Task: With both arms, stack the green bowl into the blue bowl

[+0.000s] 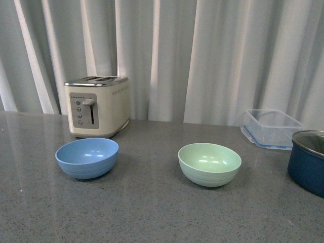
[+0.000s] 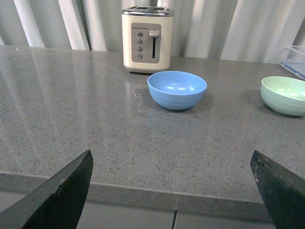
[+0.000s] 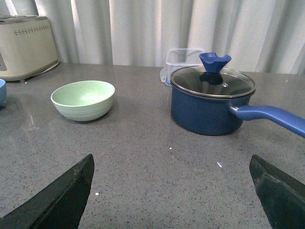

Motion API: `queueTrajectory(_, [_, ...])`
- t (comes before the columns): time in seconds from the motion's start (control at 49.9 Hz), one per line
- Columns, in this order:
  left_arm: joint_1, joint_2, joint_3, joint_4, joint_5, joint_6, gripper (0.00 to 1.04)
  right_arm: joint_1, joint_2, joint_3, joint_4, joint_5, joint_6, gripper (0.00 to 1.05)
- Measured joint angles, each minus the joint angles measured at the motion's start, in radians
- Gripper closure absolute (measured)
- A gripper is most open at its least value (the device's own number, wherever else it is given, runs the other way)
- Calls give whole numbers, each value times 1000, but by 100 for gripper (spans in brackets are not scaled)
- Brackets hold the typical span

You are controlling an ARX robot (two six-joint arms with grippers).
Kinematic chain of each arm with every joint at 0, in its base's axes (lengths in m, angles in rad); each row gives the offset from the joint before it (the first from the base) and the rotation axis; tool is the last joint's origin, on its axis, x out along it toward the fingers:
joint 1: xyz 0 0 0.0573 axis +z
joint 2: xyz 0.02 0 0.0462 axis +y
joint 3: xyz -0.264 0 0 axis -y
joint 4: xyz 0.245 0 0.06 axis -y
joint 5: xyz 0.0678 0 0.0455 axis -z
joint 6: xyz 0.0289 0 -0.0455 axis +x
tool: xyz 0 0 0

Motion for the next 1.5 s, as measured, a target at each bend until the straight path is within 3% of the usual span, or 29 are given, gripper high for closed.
queueTrajectory(0.24, [-3,6,3,-8,-16,-8,7,0,0,0,0,0,0,10])
queueTrajectory(0.32, [-71,289,163,-354,-326,-188,7,0,0,0,0,0,0,10])
queueTrajectory(0.36, [-60,402,194,-372,-358,-229,7,0,-2,0,0,0,0,10])
queueTrajectory(0.581, [64,850,396,-106,-227,-200,7,0,-2,0,-1,0,0,10])
queueTrajectory(0.701, [106,1131,611,-82,-167,-87,7,0,-2,0,-1,0,0,10])
queueTrajectory(0.921, [97,1453,910,-77,-108,-2,7,0,-2,0,-1,0,0,10])
queueTrajectory(1.502, [49,1833,1230,-27,-103,-106,7,0,-2,0,-1,0,0,10])
